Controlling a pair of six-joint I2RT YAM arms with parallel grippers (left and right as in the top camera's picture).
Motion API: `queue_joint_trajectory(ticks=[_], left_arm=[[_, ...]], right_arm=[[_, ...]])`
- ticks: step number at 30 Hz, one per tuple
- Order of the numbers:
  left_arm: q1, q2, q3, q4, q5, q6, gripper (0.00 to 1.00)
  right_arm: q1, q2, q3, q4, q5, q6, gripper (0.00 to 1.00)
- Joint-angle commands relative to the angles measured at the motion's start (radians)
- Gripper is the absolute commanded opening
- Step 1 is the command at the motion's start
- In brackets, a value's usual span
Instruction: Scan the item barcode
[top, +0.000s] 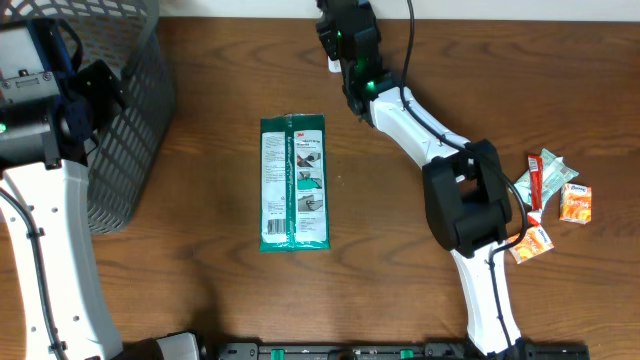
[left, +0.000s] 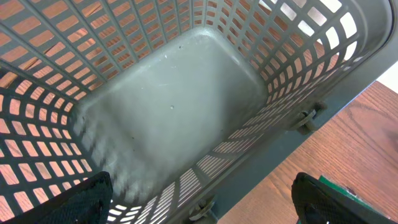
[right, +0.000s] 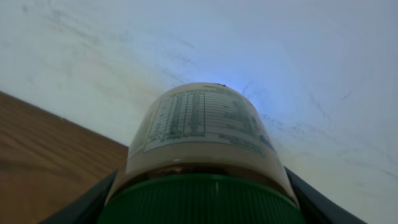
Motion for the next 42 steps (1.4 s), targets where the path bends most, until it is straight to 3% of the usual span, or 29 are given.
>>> queue_joint_trajectory(ticks=[1,4,9,11,13,22,26,28,30,35,42], left_arm=[[0.005,0.000,0.006,-0.002,-0.013,0.010,0.93],[0.005,0.000,0.006,-0.002,-0.013,0.010,0.93],[0.005,0.000,0.006,-0.002,-0.013,0.010,0.92],[0.005,0.000,0.006,-0.002,-0.013,0.010,0.92],[0.005,0.000,0.006,-0.002,-0.013,0.010,0.93],[0.005,0.000,0.006,-0.002,-0.013,0.010,0.93],[0.005,0.000,0.006,-0.002,-0.013,0.010,0.92],[0.005,0.000,0.006,-0.002,-0.013,0.010,0.92],[0.005,0.000,0.006,-0.002,-0.013,0.010,0.92],[0.005,0.000,0.006,-0.002,-0.013,0.010,0.92],[0.005,0.000,0.006,-0.002,-0.013,0.010,0.93]], right_arm=[[0.003,0.029,0.017,0.013,0.021,-0.042,0.39],[0.003,0.019,0.017,0.016,0.022,-0.042,0.46],[0.005,-0.079,0.017,-0.062,0.020,0.006,0.45],[0.005,-0.175,0.017,-0.177,0.021,0.060,0.32],[0.005,-0.272,0.017,-0.312,0.020,0.102,0.28],[-0.079,-0.650,0.017,-1.039,-0.051,0.203,0.27],[-0.171,-0.679,0.017,-1.312,-0.143,0.243,0.30],[-0.219,-0.666,0.004,-1.415,-0.155,0.257,0.24],[-0.277,-0.642,-0.049,-1.493,-0.155,0.288,0.24],[-0.346,-0.595,-0.215,-1.484,-0.155,0.287,0.24],[-0.421,-0.568,-0.455,-1.291,-0.140,0.287,0.25]])
